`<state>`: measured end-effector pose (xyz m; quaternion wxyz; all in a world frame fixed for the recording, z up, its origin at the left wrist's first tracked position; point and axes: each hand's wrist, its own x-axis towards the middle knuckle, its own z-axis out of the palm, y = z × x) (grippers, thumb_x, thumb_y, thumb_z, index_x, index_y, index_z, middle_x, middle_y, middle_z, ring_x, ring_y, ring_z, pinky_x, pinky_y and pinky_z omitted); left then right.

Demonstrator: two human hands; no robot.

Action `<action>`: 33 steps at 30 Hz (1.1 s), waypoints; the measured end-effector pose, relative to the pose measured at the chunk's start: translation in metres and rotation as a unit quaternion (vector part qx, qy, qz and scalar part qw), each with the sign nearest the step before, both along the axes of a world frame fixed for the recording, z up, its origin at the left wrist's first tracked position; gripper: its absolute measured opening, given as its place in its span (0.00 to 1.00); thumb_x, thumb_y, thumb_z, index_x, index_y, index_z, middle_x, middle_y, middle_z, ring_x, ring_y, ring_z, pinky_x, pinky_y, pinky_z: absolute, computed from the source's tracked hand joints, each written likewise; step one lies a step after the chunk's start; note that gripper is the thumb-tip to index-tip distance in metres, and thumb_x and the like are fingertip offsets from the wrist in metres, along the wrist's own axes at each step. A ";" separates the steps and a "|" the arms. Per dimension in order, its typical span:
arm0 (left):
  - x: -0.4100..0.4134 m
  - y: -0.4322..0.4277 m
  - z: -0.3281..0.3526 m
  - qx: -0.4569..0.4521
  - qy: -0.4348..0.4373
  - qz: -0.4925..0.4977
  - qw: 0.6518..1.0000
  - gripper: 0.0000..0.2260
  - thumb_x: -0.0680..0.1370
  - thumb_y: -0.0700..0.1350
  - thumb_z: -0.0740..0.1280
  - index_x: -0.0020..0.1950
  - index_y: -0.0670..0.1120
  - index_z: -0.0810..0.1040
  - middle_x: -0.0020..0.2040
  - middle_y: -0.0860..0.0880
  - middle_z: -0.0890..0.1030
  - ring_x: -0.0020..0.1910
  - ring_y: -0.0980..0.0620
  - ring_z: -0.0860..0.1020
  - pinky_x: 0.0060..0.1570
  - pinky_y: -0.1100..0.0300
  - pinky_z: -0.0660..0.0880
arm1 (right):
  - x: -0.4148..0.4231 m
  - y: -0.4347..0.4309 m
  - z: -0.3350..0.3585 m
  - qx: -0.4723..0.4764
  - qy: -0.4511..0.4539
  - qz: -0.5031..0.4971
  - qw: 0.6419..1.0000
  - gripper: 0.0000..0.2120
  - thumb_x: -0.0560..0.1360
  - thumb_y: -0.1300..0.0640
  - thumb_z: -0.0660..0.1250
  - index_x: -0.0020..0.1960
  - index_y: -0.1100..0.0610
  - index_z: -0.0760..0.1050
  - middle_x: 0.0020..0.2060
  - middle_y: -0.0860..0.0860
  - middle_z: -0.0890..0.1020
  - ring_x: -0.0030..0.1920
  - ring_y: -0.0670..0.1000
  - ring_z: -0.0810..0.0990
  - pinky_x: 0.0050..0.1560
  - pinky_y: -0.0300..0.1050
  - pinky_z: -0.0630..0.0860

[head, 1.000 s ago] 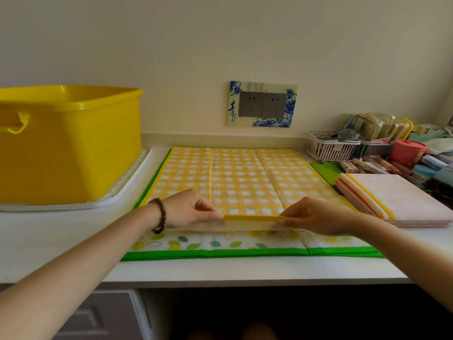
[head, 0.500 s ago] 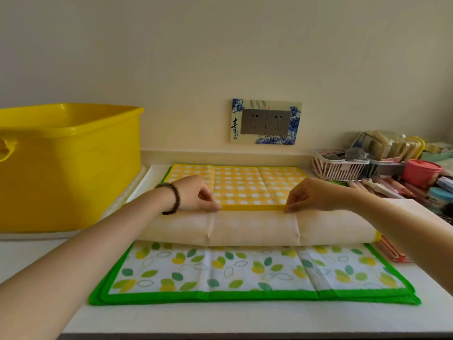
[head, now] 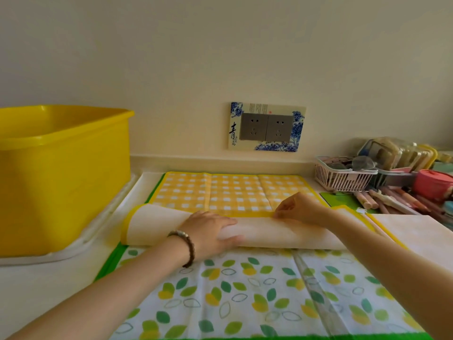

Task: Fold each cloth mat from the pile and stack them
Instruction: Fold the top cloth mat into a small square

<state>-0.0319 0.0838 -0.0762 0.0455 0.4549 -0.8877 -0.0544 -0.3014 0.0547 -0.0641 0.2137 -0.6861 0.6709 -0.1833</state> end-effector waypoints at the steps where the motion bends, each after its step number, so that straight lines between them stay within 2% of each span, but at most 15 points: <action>1: -0.002 -0.003 -0.003 0.013 -0.007 0.007 1.000 0.30 0.75 0.69 0.51 0.74 0.58 0.61 0.74 0.58 0.63 0.72 0.55 0.61 0.71 0.57 0.54 | 0.001 -0.003 -0.003 0.000 -0.001 -0.007 1.000 0.01 0.71 0.51 0.73 0.41 0.48 0.82 0.41 0.46 0.82 0.42 0.45 0.78 0.39 0.32 0.73; 3: -0.004 -0.009 -0.010 0.030 -0.022 0.017 0.999 0.31 0.75 0.69 0.49 0.75 0.58 0.58 0.75 0.58 0.59 0.74 0.55 0.57 0.72 0.55 0.50 | 0.000 -0.013 -0.010 -0.011 0.000 -0.018 1.000 0.04 0.71 0.52 0.73 0.38 0.46 0.80 0.40 0.46 0.82 0.43 0.47 0.79 0.45 0.40 0.76; 5: -0.005 -0.014 -0.014 0.041 -0.034 0.029 0.998 0.32 0.75 0.69 0.48 0.76 0.57 0.55 0.77 0.56 0.55 0.75 0.55 0.53 0.73 0.53 0.47 | -0.001 -0.022 -0.017 -0.030 -0.003 -0.033 0.999 0.02 0.71 0.52 0.72 0.40 0.47 0.81 0.39 0.45 0.81 0.44 0.48 0.78 0.47 0.43 0.75; 11: -0.007 -0.023 -0.022 0.039 -0.039 0.058 0.997 0.31 0.76 0.68 0.46 0.76 0.56 0.52 0.78 0.54 0.50 0.76 0.52 0.50 0.74 0.51 0.46 | 0.008 -0.036 -0.030 -0.125 -0.034 -0.071 0.989 0.05 0.75 0.51 0.68 0.48 0.50 0.81 0.45 0.46 0.83 0.51 0.50 0.79 0.51 0.46 0.75; 14: -0.007 -0.026 -0.025 0.047 -0.056 0.068 0.995 0.32 0.76 0.68 0.45 0.77 0.56 0.49 0.78 0.54 0.47 0.76 0.51 0.48 0.74 0.49 0.46 | 0.023 -0.031 -0.030 -0.143 -0.014 -0.064 0.987 0.10 0.77 0.52 0.65 0.54 0.53 0.81 0.52 0.49 0.83 0.56 0.51 0.79 0.53 0.45 0.73; 18: -0.009 -0.028 -0.031 0.049 -0.069 0.089 0.992 0.32 0.76 0.69 0.44 0.77 0.56 0.46 0.78 0.54 0.44 0.77 0.51 0.44 0.73 0.45 0.44 | 0.054 -0.014 -0.035 -0.144 0.034 -0.017 0.989 0.12 0.78 0.51 0.61 0.58 0.51 0.78 0.59 0.48 0.80 0.59 0.51 0.77 0.57 0.44 0.71; 22: -0.009 -0.028 -0.035 0.050 -0.059 0.092 0.993 0.32 0.76 0.69 0.44 0.77 0.57 0.45 0.78 0.54 0.43 0.76 0.51 0.43 0.73 0.44 0.44 | 0.081 -0.010 -0.052 -0.115 0.145 0.056 0.981 0.19 0.80 0.51 0.54 0.69 0.52 0.69 0.69 0.48 0.70 0.69 0.50 0.67 0.68 0.44 0.63; 25: -0.009 -0.028 -0.036 0.036 -0.061 0.093 0.993 0.32 0.76 0.68 0.44 0.77 0.56 0.45 0.78 0.54 0.43 0.76 0.51 0.43 0.73 0.44 0.45 | 0.088 -0.004 -0.062 -0.101 0.143 0.046 0.983 0.22 0.81 0.48 0.50 0.73 0.49 0.62 0.74 0.48 0.63 0.74 0.49 0.59 0.74 0.47 0.54; 28: -0.009 -0.027 -0.036 0.037 -0.056 0.087 0.994 0.32 0.76 0.68 0.44 0.77 0.56 0.45 0.78 0.54 0.43 0.76 0.52 0.43 0.73 0.44 0.44 | 0.088 0.003 -0.065 -0.077 0.147 0.026 0.986 0.23 0.81 0.45 0.46 0.75 0.46 0.55 0.76 0.46 0.56 0.76 0.48 0.51 0.74 0.48 0.46; 33: -0.007 -0.031 -0.039 0.048 -0.049 0.084 0.994 0.31 0.76 0.68 0.45 0.76 0.58 0.44 0.77 0.56 0.41 0.76 0.53 0.41 0.73 0.43 0.42 | 0.070 0.006 -0.064 -0.052 0.158 -0.013 0.986 0.25 0.81 0.42 0.44 0.76 0.45 0.51 0.77 0.47 0.51 0.77 0.49 0.48 0.74 0.50 0.43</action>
